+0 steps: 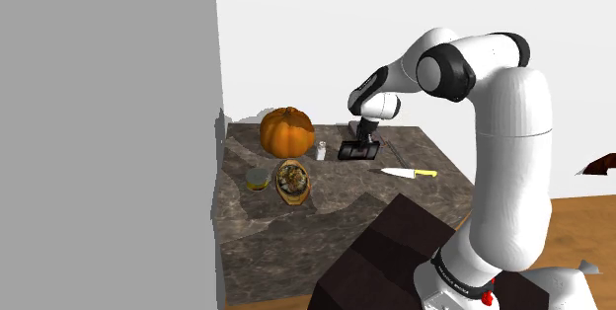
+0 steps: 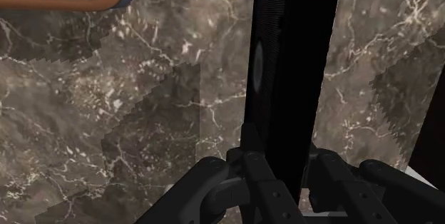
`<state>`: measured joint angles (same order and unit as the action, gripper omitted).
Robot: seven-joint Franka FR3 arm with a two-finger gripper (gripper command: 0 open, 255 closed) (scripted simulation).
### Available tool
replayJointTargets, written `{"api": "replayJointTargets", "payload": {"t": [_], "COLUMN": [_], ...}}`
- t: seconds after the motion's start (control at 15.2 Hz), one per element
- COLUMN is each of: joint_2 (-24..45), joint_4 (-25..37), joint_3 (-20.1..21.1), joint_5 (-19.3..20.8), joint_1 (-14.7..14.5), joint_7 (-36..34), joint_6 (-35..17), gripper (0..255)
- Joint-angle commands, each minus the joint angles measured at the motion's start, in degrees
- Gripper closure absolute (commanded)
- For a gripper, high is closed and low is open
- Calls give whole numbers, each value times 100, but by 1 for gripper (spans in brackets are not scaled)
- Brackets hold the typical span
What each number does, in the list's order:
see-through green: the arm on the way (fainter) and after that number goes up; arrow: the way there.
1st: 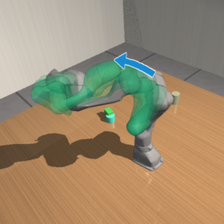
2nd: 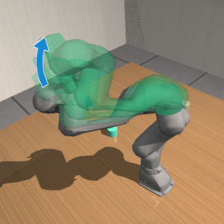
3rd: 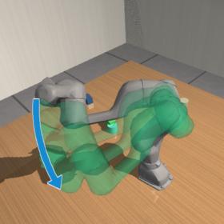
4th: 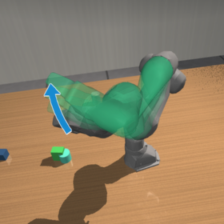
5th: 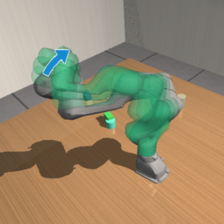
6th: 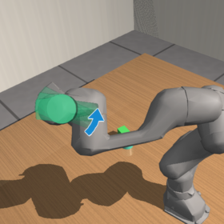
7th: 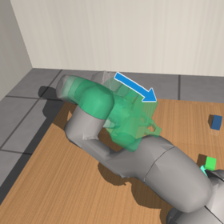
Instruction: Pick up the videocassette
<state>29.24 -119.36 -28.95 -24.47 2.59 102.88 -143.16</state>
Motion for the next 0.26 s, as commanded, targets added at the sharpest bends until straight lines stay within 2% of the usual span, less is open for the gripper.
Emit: {"api": "replayJointTargets", "payload": {"t": [0.0, 0.2], "joint_2": [-137, -210], "joint_4": [-19, -25], "joint_3": [-85, -128], "joint_5": [105, 163], "joint_1": [-65, -98], "joint_7": [-71, -110], "joint_6": [107, 167], "gripper": [255, 255]}}
